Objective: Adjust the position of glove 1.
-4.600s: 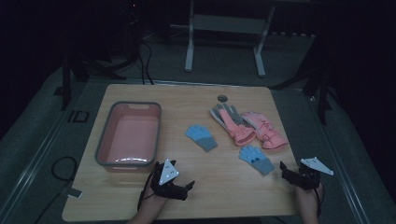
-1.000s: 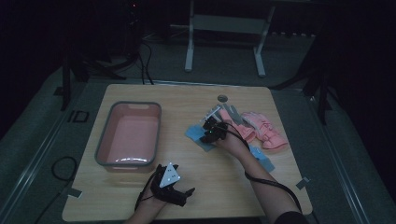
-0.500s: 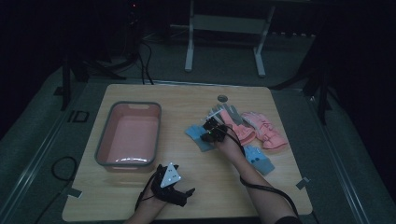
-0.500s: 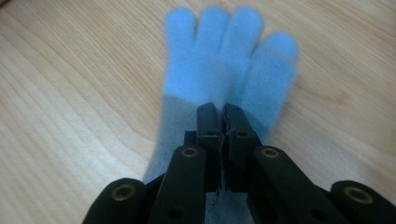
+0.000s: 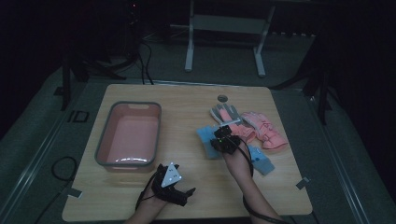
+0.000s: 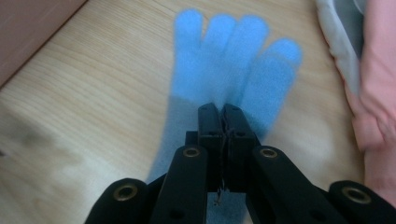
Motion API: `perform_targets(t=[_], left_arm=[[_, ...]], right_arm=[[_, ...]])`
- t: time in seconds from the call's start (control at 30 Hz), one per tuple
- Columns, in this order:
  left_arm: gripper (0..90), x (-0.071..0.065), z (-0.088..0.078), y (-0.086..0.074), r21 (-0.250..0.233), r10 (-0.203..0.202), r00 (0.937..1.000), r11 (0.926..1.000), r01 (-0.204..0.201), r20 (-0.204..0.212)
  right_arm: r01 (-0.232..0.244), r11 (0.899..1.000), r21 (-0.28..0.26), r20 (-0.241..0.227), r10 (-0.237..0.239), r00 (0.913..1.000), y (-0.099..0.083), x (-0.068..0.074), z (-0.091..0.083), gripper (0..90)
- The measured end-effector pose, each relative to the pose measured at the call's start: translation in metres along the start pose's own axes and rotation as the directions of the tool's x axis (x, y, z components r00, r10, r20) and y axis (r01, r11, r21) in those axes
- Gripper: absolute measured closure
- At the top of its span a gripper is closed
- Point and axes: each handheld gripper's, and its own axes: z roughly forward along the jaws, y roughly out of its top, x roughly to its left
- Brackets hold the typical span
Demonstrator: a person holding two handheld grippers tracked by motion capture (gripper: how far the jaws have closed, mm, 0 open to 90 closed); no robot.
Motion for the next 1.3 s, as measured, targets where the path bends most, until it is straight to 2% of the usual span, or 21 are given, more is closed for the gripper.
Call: perform_targets(t=[0.17, 0.23, 0.33, 0.47, 0.5, 0.57, 0.77, 0.83, 1.0, 1.13, 1.2, 1.3], left_arm=[[0.0, -0.001, -0.001, 0.0, -0.002, 0.001, 1.0, 1.0, -0.001, 0.002], [0.0, -0.001, -0.001, 0.0, -0.003, 0.001, 1.0, 1.0, -0.001, 0.003], [0.0, 0.0, -0.001, 0.0, -0.005, -0.002, 1.0, 1.0, 0.002, 0.004], [0.0, 0.0, -0.001, 0.0, -0.006, -0.002, 1.0, 1.0, 0.002, 0.005], [0.0, -0.001, -0.002, 0.0, -0.008, -0.004, 1.0, 1.0, 0.004, 0.006], [0.0, -0.001, -0.001, 0.0, -0.007, -0.005, 1.0, 1.0, 0.005, 0.006], [0.0, -0.001, -0.002, 0.0, -0.006, -0.004, 1.0, 1.0, 0.004, 0.009], [0.0, 0.0, -0.002, 0.0, -0.007, -0.008, 0.9999, 0.9999, 0.008, 0.011], [0.0, -0.001, -0.003, 0.001, -0.01, -0.007, 0.9999, 0.9999, 0.007, 0.012], [0.0, 0.0, -0.003, 0.001, -0.011, -0.009, 0.9999, 0.9999, 0.01, 0.012], [0.0, 0.0, -0.003, 0.001, -0.008, -0.008, 0.9999, 0.9999, 0.008, 0.013], [0.0, 0.001, -0.004, 0.001, -0.008, -0.009, 0.9999, 0.9999, 0.009, 0.014]], right_arm=[[-0.042, 0.999, -0.011, 0.016, 0.043, 0.999, -0.019, 0.009, -0.014, 87.9], [-0.069, 0.997, -0.017, 0.009, 0.069, 0.9976, -0.025, 0.01, -0.019, 87.9], [-0.06, 0.998, -0.02, 0.04, 0.061, 0.9973, -0.034, 0.016, -0.026, 87.9], [-0.075, 0.997, -0.012, 0.042, 0.076, 0.9962, -0.045, 0.02, -0.029, 87.9], [-0.074, 0.997, -0.009, 0.043, 0.074, 0.9963, -0.047, 0.021, -0.029, 87.9], [-0.101, 0.995, 0.005, 0.041, 0.1, 0.9941, -0.056, 0.023, -0.025, 87.9], [-0.139, 0.99, 0.013, 0.046, 0.138, 0.9894, -0.064, 0.025, -0.014, 87.8], [-0.159, 0.987, 0.027, 0.021, 0.159, 0.9871, -0.066, 0.026, -0.008, 87.7], [-0.146, 0.988, 0.048, 0.047, 0.144, 0.9885, -0.072, 0.028, 0.006, 86.9], [-0.14, 0.989, 0.054, 0.046, 0.138, 0.9894, -0.073, 0.028, 0.01, 84.8], [-0.135, 0.989, 0.052, 0.046, 0.133, 0.99, -0.073, 0.028, 0.01, 82.6], [-0.123, 0.991, 0.044, 0.039, 0.121, 0.9919, -0.071, 0.028, 0.008, 74.5]])
